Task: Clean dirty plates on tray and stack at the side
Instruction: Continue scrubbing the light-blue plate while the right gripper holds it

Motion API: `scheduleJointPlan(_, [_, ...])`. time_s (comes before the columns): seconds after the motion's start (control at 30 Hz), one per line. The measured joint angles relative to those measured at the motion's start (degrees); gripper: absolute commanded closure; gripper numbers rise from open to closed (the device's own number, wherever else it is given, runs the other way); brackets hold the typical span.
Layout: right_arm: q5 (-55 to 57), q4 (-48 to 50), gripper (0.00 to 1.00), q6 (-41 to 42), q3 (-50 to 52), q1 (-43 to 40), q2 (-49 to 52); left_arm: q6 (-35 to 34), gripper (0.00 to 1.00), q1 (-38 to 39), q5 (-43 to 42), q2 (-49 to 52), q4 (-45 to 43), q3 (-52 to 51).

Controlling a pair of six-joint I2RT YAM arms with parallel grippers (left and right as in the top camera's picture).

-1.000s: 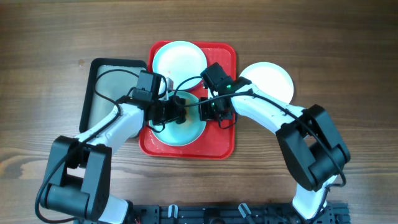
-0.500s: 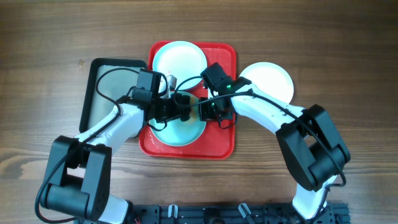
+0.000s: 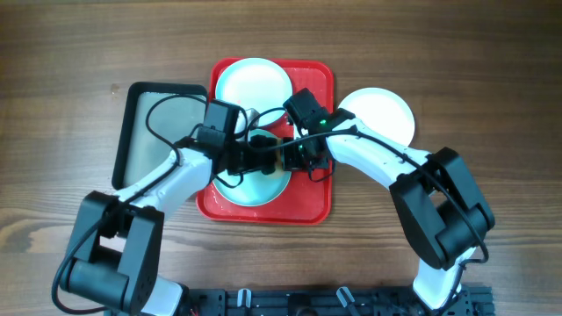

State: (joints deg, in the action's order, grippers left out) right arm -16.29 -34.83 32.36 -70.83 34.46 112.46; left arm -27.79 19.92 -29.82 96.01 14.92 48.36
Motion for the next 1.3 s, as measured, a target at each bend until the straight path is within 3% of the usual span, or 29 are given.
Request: scheduleJointPlan(1.3, [0.0, 0.0, 0.96, 0.0, 0.0, 0.0, 0.0, -2.1, 0.96, 3.1, 8.4, 0.0, 1.2, -3.0])
